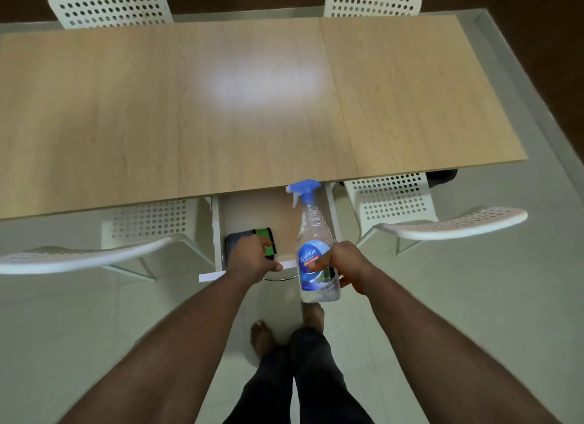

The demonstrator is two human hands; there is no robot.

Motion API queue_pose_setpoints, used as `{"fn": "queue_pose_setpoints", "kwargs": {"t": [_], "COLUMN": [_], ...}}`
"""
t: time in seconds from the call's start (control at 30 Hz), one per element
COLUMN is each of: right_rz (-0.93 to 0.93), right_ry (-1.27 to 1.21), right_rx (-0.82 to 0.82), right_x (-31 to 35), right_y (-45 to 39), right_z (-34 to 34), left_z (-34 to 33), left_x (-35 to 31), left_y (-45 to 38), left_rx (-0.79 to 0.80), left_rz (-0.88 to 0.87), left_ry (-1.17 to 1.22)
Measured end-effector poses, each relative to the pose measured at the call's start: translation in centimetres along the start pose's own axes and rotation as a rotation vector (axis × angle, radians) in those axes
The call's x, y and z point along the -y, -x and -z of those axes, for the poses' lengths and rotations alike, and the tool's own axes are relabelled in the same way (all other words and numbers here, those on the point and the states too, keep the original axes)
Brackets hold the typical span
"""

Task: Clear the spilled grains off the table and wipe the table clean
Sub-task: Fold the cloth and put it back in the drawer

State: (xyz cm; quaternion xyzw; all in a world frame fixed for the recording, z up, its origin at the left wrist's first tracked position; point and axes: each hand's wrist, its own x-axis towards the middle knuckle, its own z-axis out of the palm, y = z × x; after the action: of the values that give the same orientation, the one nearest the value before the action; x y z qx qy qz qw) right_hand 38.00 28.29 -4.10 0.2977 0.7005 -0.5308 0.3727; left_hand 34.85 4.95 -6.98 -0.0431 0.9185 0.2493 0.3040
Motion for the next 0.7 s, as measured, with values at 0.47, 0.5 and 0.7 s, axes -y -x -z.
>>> {"fn": "queue_pose_setpoints", "kwargs": {"t": [0.47, 0.5, 0.7], "right_rz": [-0.112, -0.112, -0.092], "right_ry": [-0.197, -0.184, 0.055], "right_rx": [0.124, 0.129, 0.055], "right_x": [5.6, 5.9, 5.7], "right_y": [-6.1, -6.9, -10.5], "right_z": [-0.7, -0.6, -0.8], "left_z": [-0.2, -0.3, -0.5], "left_x": [0.8, 0.9, 1.2], "left_y": [-0.1, -0.1, -0.3], "left_rx": [-0.077, -0.086, -0.095], "left_rz": [-0.051, -0.051, -0.059], "left_ry": [0.011, 0.017, 0.018]}}
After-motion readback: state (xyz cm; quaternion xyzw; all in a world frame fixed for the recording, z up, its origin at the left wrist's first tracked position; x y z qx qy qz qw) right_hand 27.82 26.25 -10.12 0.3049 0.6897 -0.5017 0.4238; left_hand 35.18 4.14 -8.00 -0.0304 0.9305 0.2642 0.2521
